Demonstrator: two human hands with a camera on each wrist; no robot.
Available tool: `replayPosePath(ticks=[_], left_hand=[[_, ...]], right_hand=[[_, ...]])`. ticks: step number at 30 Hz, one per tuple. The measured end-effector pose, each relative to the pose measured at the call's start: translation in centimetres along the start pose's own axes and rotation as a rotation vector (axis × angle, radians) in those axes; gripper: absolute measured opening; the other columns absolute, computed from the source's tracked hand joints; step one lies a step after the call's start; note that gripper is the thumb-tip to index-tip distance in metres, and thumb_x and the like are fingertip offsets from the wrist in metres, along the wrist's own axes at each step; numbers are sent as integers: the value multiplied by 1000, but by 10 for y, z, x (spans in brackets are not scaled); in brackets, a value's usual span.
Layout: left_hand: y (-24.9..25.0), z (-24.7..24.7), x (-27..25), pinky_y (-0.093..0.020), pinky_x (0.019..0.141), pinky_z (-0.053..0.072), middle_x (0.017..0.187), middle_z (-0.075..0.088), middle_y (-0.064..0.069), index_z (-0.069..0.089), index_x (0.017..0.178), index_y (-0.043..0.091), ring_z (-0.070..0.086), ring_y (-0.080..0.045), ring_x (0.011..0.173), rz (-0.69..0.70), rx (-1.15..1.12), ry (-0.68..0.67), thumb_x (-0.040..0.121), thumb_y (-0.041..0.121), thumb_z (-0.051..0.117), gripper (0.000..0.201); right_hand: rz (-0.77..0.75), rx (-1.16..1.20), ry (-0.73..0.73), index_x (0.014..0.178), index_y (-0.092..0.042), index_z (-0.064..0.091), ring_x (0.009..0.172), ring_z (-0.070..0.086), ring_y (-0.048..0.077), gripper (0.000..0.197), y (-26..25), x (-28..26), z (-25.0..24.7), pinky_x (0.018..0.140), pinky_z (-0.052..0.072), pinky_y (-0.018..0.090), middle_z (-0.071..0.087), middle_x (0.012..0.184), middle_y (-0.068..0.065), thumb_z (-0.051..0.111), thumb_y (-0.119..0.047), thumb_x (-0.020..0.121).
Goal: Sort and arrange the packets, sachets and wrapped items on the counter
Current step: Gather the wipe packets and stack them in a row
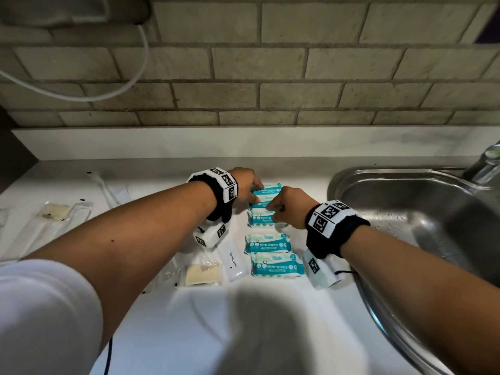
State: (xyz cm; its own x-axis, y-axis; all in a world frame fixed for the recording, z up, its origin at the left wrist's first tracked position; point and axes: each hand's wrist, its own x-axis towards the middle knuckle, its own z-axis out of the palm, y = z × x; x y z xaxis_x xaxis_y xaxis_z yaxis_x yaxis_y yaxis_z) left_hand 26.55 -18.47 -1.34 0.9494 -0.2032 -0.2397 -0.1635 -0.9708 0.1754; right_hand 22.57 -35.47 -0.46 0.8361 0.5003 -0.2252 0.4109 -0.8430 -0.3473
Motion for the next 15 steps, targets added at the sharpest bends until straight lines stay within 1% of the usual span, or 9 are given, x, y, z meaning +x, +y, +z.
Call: replayPosePath(ticks=[4,6,7,8,10,12,14,15], left_hand=[[2,-1,-4,-28,92,42,133,59,-1,56,133,24,57,-22,114,1,6,-13,85,37,68,51],[2,-5,-10,-31,95,42,133,56,-4,55,133,26,55,-24,115,18,13,9,85,40,67,51],[3,-8,-15,-31,96,41,132,56,-5,56,132,25,54,-24,115,49,5,31,86,40,66,49],[6,-11,-22,-29,93,40,129,57,-5,59,129,23,55,-23,111,87,-6,51,87,38,65,46],[10,-16,-38,-23,81,39,115,63,-2,65,120,19,57,-17,94,160,-30,50,89,34,64,35],[15,-15,-57,-21,73,38,97,66,4,69,109,20,58,-14,80,188,-54,-32,87,31,67,25],[19,-10,-73,-23,72,45,86,67,8,70,104,22,60,-12,73,182,-78,-139,83,29,71,22],[21,-5,-78,-25,73,49,83,66,9,70,104,24,61,-12,73,176,-79,-171,81,30,73,24]], right_hand=[[-1,-31,-22,118,-14,70,107,62,23,29,0,0,1,96,50,32,67,120,7,61,-14,90],[-32,-85,-22,114,-13,70,106,61,24,26,1,-4,3,95,49,33,65,121,7,59,-17,91],[-60,-90,-9,115,-14,69,108,60,24,27,1,-9,2,95,48,32,63,124,6,59,-18,90],[-89,-77,2,119,-16,67,111,58,23,32,0,-16,1,97,46,31,61,127,5,61,-21,89],[-166,-67,-5,123,-21,65,114,55,20,41,-4,-33,-1,96,44,31,58,127,1,67,-31,84],[-232,-80,-64,121,-26,65,113,52,18,51,-8,-50,1,96,45,32,58,122,0,74,-43,75],[-262,-112,-141,122,-29,62,114,48,17,61,-12,-66,8,98,44,34,55,121,-2,79,-47,67],[-266,-134,-174,124,-29,59,115,46,16,65,-13,-70,13,99,44,34,54,122,-2,81,-47,65]])
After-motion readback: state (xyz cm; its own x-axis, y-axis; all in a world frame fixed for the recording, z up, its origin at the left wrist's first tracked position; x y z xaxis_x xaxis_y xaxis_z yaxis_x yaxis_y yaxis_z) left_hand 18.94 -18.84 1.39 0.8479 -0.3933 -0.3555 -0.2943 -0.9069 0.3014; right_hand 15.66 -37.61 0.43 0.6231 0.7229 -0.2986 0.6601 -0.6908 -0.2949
